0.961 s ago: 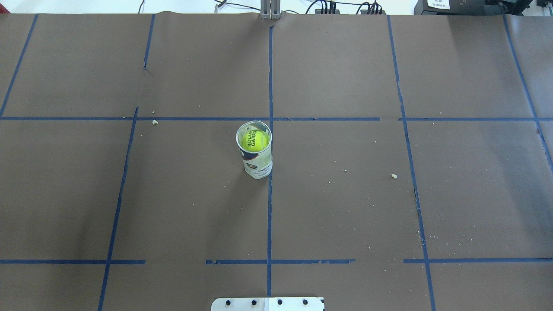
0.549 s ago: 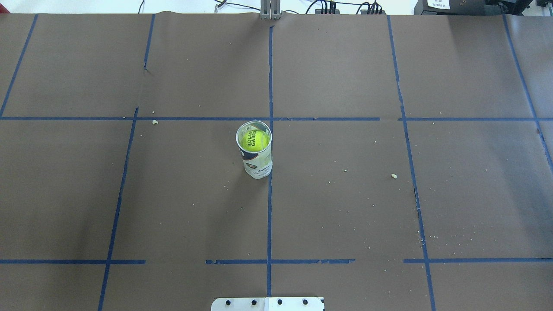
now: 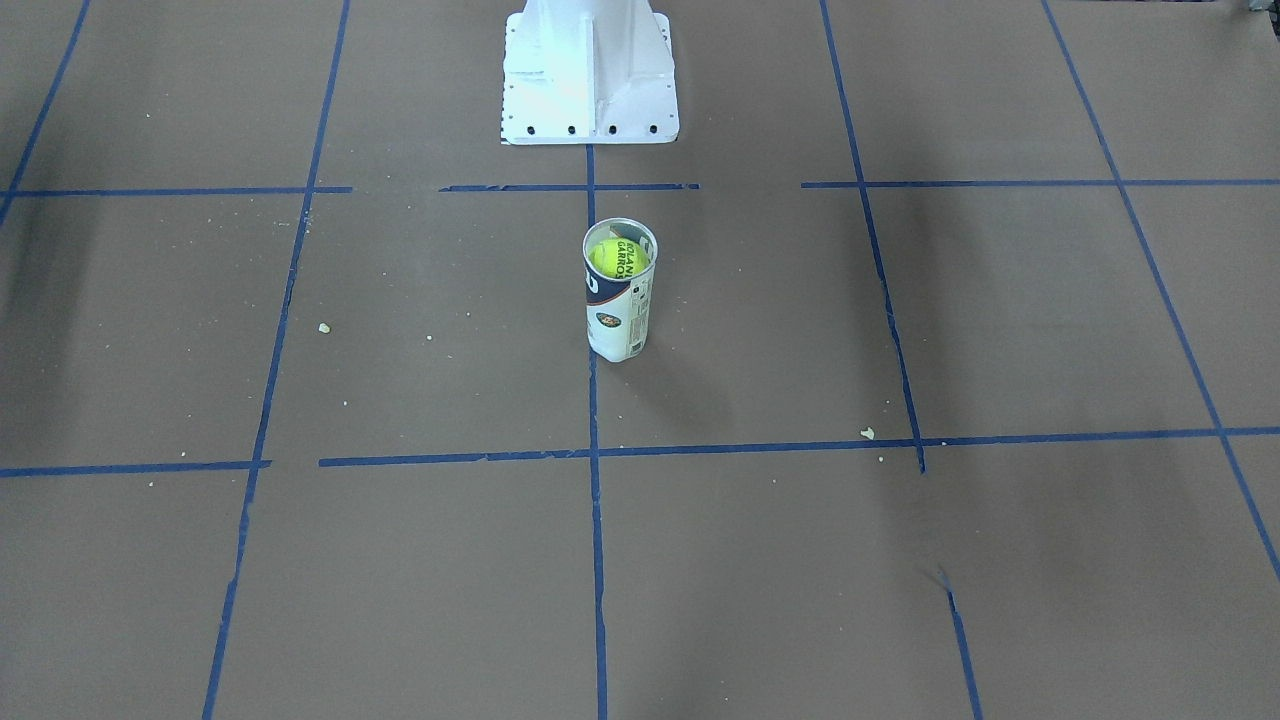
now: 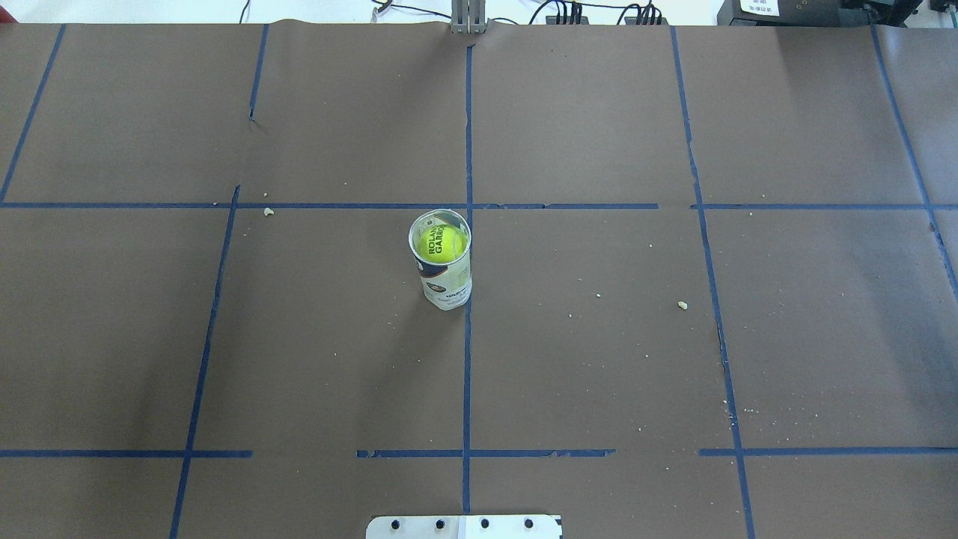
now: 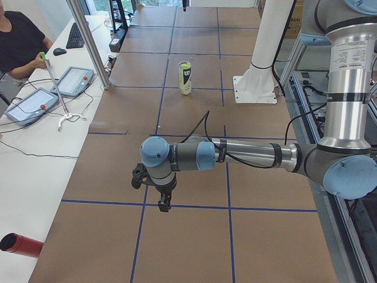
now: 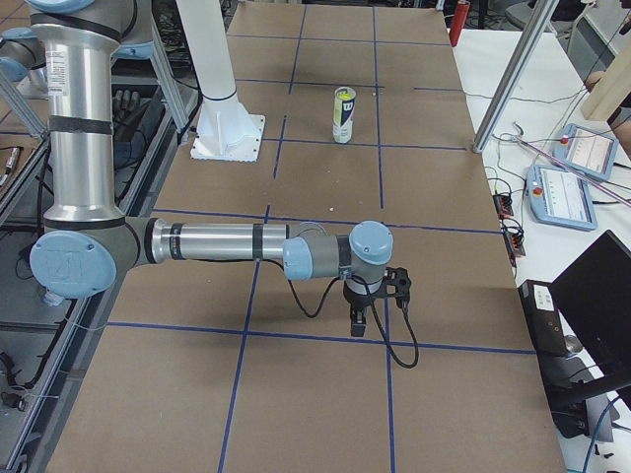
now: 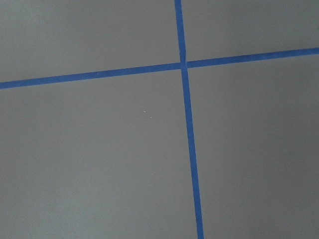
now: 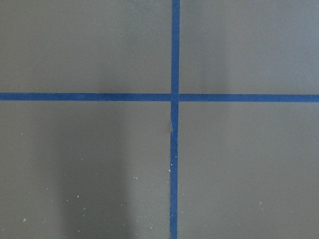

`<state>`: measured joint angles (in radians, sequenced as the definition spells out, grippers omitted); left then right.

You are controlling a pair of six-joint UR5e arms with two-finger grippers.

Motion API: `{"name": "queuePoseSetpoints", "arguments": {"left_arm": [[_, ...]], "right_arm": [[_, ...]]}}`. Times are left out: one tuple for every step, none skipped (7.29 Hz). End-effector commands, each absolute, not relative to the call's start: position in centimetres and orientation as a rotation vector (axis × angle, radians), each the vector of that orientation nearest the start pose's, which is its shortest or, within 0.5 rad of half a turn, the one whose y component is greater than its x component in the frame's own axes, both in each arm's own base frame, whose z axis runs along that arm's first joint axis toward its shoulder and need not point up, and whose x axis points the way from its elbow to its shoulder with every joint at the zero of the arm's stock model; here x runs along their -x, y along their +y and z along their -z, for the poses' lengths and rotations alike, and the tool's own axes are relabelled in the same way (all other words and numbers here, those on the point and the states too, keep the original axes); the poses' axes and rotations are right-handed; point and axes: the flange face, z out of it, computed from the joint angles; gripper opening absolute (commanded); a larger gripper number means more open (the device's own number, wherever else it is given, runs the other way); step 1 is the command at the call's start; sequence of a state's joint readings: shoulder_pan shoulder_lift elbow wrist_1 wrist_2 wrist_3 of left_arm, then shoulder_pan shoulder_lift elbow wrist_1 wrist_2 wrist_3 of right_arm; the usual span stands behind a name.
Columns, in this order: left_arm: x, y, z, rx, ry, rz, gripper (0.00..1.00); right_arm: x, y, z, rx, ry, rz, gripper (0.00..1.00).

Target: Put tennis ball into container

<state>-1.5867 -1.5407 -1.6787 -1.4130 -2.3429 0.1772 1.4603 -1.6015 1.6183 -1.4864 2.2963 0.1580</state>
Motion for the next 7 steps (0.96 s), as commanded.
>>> {"name": "queuePoseSetpoints", "arguments": {"left_arm": [[7.61,-47.05,-63.58,-0.003,0.775,-0.113,1.0],[7.69,-47.11,-63.51,-0.005,0.775,-0.113,1.0],[7.69,-47.11,-63.51,-0.006,0.775,-0.114,1.0],[8.05,-47.05,-63.51,-0.009,0.775,-0.107,1.0],[8.13,-47.18,-63.36,-0.012,0.775,-0.105,1.0],[8.27,-47.25,-63.07,-0.019,0.774,-0.104,1.0],[8.42,-47.22,-63.06,-0.02,0.774,-0.103,1.0]], "right_arm": [[-1.33,-49.03,-64.47,0.001,-0.731,-0.009,1.0],[-1.33,-49.03,-64.47,0.001,-0.731,-0.009,1.0],[-1.33,-49.03,-64.47,0.001,-0.731,-0.009,1.0],[-1.33,-49.03,-64.47,0.001,-0.731,-0.009,1.0],[-1.33,-49.03,-64.47,0.001,-0.731,-0.009,1.0],[-1.33,-49.03,-64.47,0.001,-0.731,-0.009,1.0],[-1.25,-49.03,-64.47,0.002,-0.731,-0.007,1.0]]}}
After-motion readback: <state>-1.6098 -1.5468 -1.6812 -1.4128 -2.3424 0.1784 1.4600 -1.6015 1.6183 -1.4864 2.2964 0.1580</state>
